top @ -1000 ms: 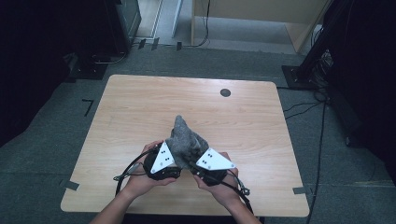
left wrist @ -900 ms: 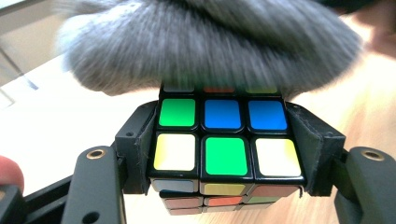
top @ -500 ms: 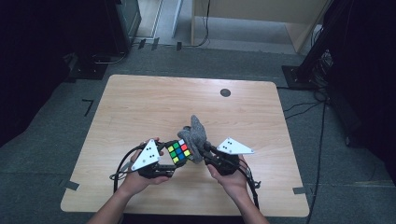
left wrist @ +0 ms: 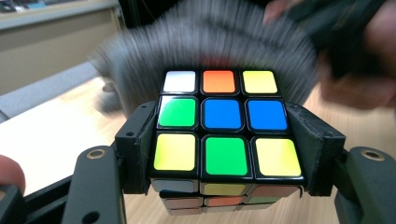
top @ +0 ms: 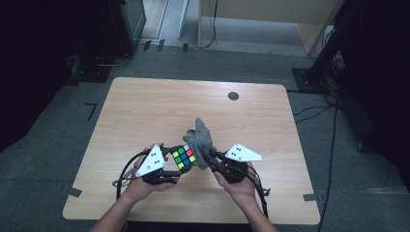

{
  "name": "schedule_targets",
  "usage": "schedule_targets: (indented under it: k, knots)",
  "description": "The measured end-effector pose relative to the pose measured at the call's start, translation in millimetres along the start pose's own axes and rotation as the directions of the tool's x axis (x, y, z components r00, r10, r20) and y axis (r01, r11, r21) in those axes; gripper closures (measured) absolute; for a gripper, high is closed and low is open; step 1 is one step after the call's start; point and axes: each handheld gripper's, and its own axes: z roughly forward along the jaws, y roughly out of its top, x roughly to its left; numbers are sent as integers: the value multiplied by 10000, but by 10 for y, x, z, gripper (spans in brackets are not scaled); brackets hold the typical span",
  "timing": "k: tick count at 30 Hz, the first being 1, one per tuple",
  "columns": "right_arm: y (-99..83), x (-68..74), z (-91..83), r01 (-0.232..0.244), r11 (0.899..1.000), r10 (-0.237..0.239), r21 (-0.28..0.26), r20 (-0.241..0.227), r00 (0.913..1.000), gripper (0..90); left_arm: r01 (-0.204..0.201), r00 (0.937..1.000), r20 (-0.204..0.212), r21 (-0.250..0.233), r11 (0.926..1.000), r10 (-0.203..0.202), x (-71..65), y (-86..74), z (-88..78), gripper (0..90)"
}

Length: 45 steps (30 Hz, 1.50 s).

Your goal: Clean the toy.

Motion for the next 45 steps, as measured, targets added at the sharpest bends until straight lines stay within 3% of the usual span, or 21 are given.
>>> schedule_targets:
  k: [3,6,8,10,15,17,19,22,26,29,32,35,37,39,42,45]
  knots:
    - [56,97,-20,343,9992,-344,-210,-12,9994,760,-5,10000,12,-120,9999,5,-19,13,-2,347]
    - [-4,5,8,-199,9998,198,-46,-137,9997,759,204,9998,-22,-418,9989,-205,15,31,-54,346]
    - [-70,-52,57,-329,9986,326,405,85,9994,759,253,9996,-89,-562,9981,-259,37,37,-81,347]
    - [-85,-76,71,-404,9978,398,522,117,9991,761,284,9996,-49,-614,9977,-288,48,35,-85,347]
    - [45,-10,-25,-495,9986,484,-185,-554,9973,761,-57,9999,-93,116,9999,58,-4,-15,19,347]
    - [46,25,-13,-308,9994,300,-149,-525,9982,761,-74,10000,-66,86,9999,74,-23,-4,22,347]
    - [-4,-14,12,-546,9984,538,-143,-514,9972,762,164,9998,92,-80,9998,-164,6,16,-10,346]
    - [-91,-115,62,-889,9956,900,299,-368,9953,762,537,9982,297,-453,9975,-524,72,42,-74,346]
    - [-43,-114,28,-1202,9927,1206,101,-681,9904,761,195,9986,496,40,9998,-197,58,14,-27,347]
    - [31,-14,0,-887,9959,870,-162,-897,9922,762,-233,9987,466,428,9988,213,-11,-12,36,346]
    - [1,-27,14,-980,9949,956,-224,-897,9914,763,-23,9989,471,92,10000,18,2,23,-11,347]
    - [-89,-110,62,-929,9954,939,222,-453,9946,763,349,9985,428,-526,9980,-327,65,79,-108,346]
    - [-138,-159,80,-1416,9896,1430,241,-704,9872,765,735,9969,358,-916,9931,-705,113,85,-154,346]
    - [-138,-172,84,-1829,9831,1821,40,-1176,9762,767,1496,9883,505,-1457,9779,-1437,182,67,-195,346]
    - [-136,-176,95,-2021,9794,2000,4,-1444,9691,766,2228,9741,802,-1832,9575,-2113,248,56,-222,347]
    - [-184,-137,160,-1972,9797,2002,348,-1419,9694,765,2352,9713,873,-2086,9493,-2214,240,71,-238,347]
